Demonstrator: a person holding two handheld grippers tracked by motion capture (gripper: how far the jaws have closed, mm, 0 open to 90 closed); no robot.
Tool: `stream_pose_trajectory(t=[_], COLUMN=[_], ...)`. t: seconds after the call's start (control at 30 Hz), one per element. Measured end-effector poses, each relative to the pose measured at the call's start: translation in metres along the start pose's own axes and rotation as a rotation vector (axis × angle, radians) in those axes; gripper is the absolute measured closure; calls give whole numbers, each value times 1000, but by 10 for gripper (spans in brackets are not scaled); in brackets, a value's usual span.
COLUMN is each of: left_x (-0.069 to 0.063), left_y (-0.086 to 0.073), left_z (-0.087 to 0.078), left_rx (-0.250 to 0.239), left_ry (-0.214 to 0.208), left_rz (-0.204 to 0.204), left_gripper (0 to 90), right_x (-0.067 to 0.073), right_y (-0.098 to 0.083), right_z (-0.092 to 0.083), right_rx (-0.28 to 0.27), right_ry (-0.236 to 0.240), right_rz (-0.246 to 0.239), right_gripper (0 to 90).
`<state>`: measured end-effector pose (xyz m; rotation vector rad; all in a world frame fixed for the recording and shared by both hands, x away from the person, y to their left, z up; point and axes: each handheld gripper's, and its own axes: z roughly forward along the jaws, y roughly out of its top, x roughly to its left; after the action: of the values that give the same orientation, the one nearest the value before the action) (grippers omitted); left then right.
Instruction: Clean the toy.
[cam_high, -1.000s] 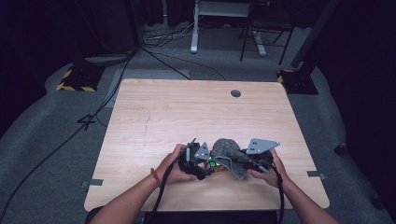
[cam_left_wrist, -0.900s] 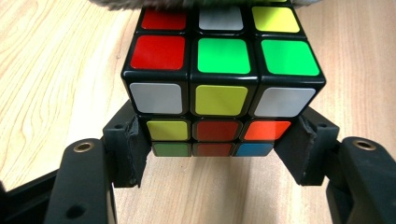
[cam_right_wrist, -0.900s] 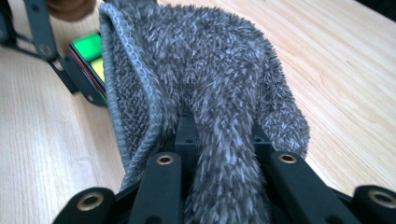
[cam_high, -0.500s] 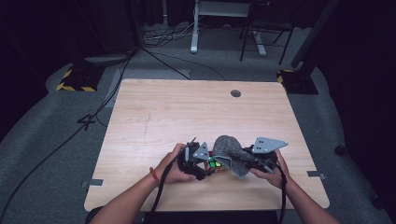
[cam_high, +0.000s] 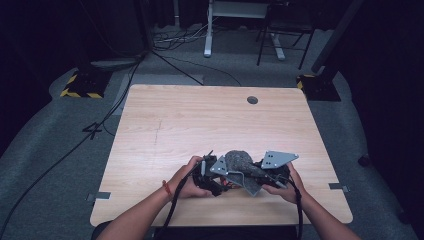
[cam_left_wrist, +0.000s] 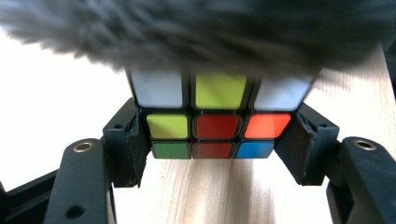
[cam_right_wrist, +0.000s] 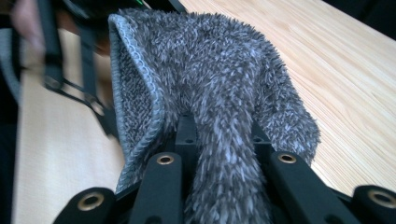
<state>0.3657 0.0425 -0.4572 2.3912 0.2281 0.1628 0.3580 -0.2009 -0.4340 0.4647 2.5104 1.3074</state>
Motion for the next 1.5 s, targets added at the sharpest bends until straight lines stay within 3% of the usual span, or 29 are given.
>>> stream_pose_trajectory(t=[0.17,0.33,0.53,0.67,0.8,1.0,1.23,1.5], left_x=[2,2,2,4,4,6,3,-1], left_y=[1,1,3,4,3,0,-1,1], left_z=[-9,-15,-26,-30,-28,-21,-10,2], left_rx=[-35,-52,-121,-161,-175,-153,-79,-13], left_ry=[4,8,8,5,3,-6,-3,-17], left_rz=[3,7,6,-3,-13,-11,25,45], left_gripper=[340,340,340,340,340,339,330,326], right_x=[-12,-16,-23,-25,-20,-18,-13,-1], right_y=[-11,-14,-23,-25,-20,-15,-11,0], right_z=[1,1,2,2,0,-5,-10,-7], right_rx=[20,52,100,86,17,-55,-117,-128], right_ry=[-13,-38,-58,-19,52,89,121,142], right_rz=[43,43,76,103,107,113,99,43], right_gripper=[748,748,749,749,750,753,756,756])
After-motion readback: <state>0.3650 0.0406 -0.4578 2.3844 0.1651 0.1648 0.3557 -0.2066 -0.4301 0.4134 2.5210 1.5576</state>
